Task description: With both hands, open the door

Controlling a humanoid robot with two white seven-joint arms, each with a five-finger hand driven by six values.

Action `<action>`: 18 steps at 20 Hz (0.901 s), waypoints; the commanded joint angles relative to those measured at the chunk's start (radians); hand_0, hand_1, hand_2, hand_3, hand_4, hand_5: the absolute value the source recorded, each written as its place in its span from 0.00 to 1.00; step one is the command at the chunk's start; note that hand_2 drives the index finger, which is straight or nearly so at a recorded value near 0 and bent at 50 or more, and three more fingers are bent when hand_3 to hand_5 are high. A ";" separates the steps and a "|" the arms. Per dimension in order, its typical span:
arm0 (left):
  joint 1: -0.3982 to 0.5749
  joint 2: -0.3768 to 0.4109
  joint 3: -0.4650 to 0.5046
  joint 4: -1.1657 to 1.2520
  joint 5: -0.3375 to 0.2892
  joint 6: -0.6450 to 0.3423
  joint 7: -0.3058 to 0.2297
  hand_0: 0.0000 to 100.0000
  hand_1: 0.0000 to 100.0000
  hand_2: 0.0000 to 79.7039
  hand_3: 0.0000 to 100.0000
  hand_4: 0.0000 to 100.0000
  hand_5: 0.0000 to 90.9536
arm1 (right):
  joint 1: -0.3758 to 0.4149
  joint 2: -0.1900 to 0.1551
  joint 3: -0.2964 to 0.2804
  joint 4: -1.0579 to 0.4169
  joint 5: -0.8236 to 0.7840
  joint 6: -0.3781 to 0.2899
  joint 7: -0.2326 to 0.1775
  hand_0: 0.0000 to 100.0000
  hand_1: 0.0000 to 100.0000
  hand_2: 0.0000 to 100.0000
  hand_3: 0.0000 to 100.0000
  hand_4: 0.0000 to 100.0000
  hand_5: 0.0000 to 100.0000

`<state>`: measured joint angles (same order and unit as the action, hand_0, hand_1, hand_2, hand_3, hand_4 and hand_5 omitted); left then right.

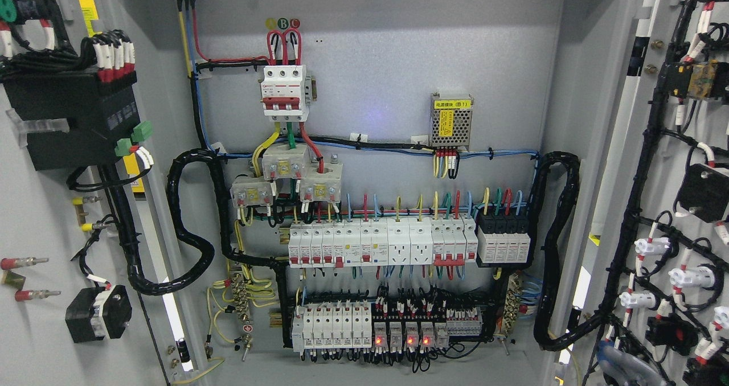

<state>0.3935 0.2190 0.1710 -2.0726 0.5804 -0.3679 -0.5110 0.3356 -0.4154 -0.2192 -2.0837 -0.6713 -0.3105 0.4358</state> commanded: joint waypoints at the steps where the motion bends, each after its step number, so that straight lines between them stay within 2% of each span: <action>1: 0.011 0.011 0.114 -0.032 0.021 -0.002 -0.003 0.00 0.00 0.00 0.00 0.00 0.00 | 0.005 -0.016 -0.052 0.002 -0.008 -0.001 0.003 0.22 0.00 0.00 0.00 0.00 0.00; 13: 0.016 0.005 0.176 -0.018 0.019 0.004 -0.003 0.00 0.00 0.00 0.00 0.00 0.00 | 0.042 -0.006 -0.112 0.002 -0.086 -0.001 0.004 0.22 0.00 0.00 0.00 0.00 0.00; 18: 0.016 0.006 0.199 0.031 0.018 0.010 -0.003 0.00 0.00 0.00 0.00 0.00 0.00 | 0.052 0.003 -0.118 0.002 -0.088 -0.002 0.004 0.22 0.00 0.00 0.00 0.00 0.00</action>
<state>0.4084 0.2243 0.3096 -2.0828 0.5988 -0.3625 -0.5144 0.3751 -0.4191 -0.2991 -2.0820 -0.7463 -0.3109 0.4407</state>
